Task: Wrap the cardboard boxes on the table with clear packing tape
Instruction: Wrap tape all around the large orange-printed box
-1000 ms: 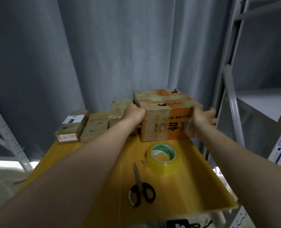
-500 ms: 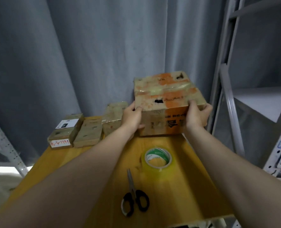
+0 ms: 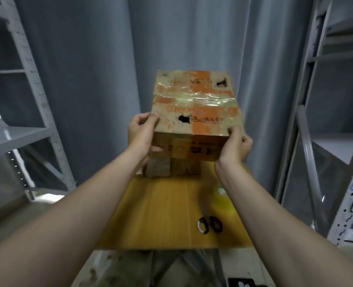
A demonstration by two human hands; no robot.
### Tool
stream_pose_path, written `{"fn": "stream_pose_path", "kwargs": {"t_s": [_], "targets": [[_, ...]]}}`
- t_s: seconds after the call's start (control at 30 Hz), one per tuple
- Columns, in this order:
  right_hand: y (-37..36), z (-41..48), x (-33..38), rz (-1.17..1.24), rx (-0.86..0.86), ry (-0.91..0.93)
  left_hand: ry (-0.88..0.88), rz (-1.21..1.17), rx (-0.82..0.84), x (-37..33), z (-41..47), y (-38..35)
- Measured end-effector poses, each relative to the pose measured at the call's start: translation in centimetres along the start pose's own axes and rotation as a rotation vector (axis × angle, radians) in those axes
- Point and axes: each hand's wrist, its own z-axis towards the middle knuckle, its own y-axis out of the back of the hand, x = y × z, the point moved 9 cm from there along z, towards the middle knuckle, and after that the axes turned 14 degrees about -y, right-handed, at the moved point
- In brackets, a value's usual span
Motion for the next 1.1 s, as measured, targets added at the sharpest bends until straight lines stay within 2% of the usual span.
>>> {"fn": "stream_pose_path", "kwargs": {"t_s": [0.17,0.33,0.47,0.6,0.67,0.77,0.87,0.97,1.03,1.1], "targets": [[-0.1,-6.8,-5.0,-0.060,-0.024,-0.106,0.085,0.110,-0.052,-2.2,-4.8,9.2],[1.0,-11.0,-9.4,-0.222,0.067,-0.249,0.207,0.181,-0.046,-0.3,-8.3,15.6],[3.6,-10.6,-13.2,-0.411,0.037,-0.297,0.300,0.195,-0.083,3.2,-10.9,17.7],[4.2,-11.9,-12.4,-0.576,0.090,-0.296,0.306,0.291,-0.117,6.4,-12.8,18.0],[3.7,-10.8,-11.2,-0.749,0.118,-0.203,0.257,0.367,-0.102,6.8,-12.5,17.8],[1.5,-11.2,-8.2,-1.192,0.070,0.119,0.175,0.589,-0.032,6.4,-10.7,17.4],[-3.0,-14.9,-8.0,-1.368,0.311,0.525,0.081,0.730,0.019,5.7,-8.8,16.6],[-5.6,-17.3,-10.9,-1.525,0.585,0.665,-0.091,0.801,0.131,4.5,-7.6,14.6],[-6.2,-17.7,-12.6,-1.623,0.652,0.705,-0.094,0.891,0.208,4.7,-7.3,13.7],[-6.3,-17.6,-13.0,-1.644,0.632,0.738,-0.088,0.970,0.224,4.9,-7.2,13.5]]}}
